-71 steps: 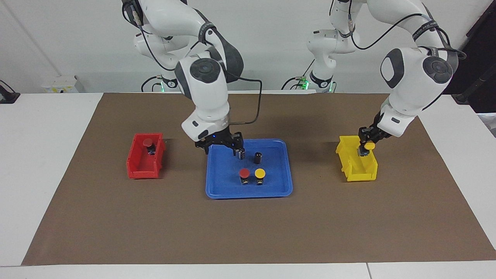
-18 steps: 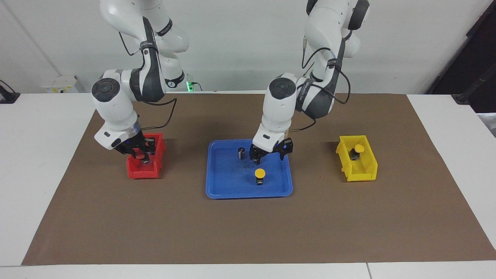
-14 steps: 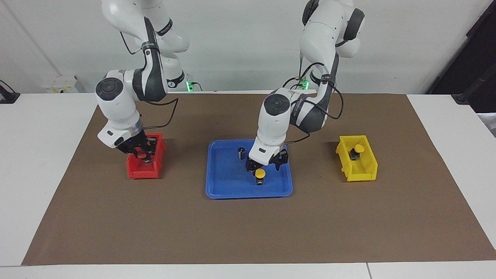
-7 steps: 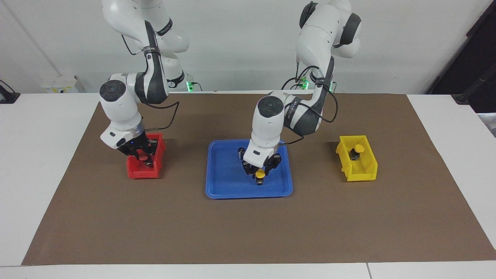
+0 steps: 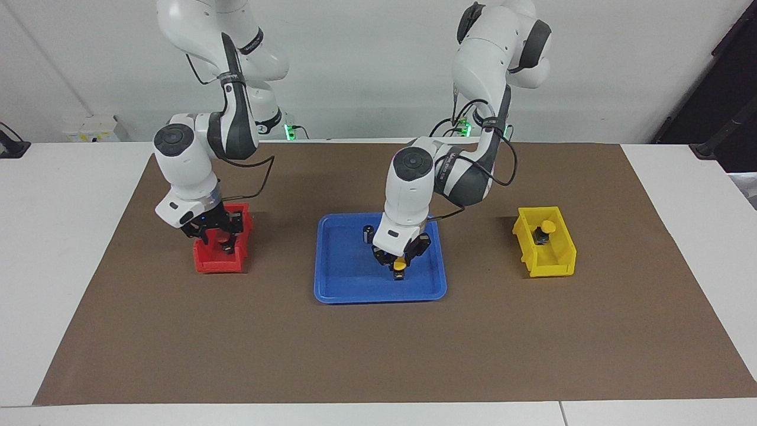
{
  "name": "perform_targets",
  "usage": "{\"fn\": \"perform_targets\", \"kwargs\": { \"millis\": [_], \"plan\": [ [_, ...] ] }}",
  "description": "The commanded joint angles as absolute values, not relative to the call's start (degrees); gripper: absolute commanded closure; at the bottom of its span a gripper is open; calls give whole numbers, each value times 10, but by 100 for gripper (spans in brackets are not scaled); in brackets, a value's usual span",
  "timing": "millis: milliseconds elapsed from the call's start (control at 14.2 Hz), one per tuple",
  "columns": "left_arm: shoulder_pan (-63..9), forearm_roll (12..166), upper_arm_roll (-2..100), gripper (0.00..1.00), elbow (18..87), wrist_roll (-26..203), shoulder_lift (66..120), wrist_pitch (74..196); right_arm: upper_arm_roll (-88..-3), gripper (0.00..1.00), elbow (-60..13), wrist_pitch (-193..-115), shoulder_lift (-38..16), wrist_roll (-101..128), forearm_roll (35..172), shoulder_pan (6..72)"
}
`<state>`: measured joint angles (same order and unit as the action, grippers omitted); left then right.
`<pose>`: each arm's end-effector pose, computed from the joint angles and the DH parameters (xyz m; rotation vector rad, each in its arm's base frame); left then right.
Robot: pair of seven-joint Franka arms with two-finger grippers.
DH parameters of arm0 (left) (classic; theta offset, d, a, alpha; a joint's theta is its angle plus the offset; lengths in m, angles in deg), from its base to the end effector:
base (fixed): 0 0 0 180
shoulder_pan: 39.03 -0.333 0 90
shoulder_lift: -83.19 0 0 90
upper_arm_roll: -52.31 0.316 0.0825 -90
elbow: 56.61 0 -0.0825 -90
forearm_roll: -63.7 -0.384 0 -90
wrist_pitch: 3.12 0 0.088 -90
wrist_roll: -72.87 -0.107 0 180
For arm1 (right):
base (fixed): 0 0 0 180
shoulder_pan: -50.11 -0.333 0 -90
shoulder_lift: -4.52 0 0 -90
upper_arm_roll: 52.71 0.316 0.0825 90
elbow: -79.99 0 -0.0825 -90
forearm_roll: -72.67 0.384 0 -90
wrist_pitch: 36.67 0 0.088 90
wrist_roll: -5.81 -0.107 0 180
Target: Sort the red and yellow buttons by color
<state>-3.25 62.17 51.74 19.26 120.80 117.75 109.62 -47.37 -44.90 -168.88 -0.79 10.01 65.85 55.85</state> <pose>0.5884 -0.4289 0.3864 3.1133 0.3032 0.0670 0.5497 -0.0066 0.3516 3.0509 0.2204 0.0497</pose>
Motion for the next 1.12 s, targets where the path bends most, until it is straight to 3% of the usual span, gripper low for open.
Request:
{"fn": "perform_targets", "kwargs": {
  "millis": [0,140,421,561,772,1053],
  "plan": [
    [-35,628,532,98,120,1215,1165,980,-466,17,-428,-1666,-4,126,663,570],
    [-89,628,531,97,128,1173,1108,937,-466,13,-396,-1630,-3,128,663,569],
    [-198,631,534,97,238,974,1038,930,-465,4,-322,-1532,0,132,663,569],
    [-246,631,534,97,277,909,1026,971,-465,1,-297,-1494,11,132,664,568],
    [-293,631,534,98,413,869,980,1123,-466,1,-267,-1415,47,130,670,568],
    [-317,631,534,98,441,838,968,1140,-471,1,-258,-1336,112,126,726,594]
  ]
}}
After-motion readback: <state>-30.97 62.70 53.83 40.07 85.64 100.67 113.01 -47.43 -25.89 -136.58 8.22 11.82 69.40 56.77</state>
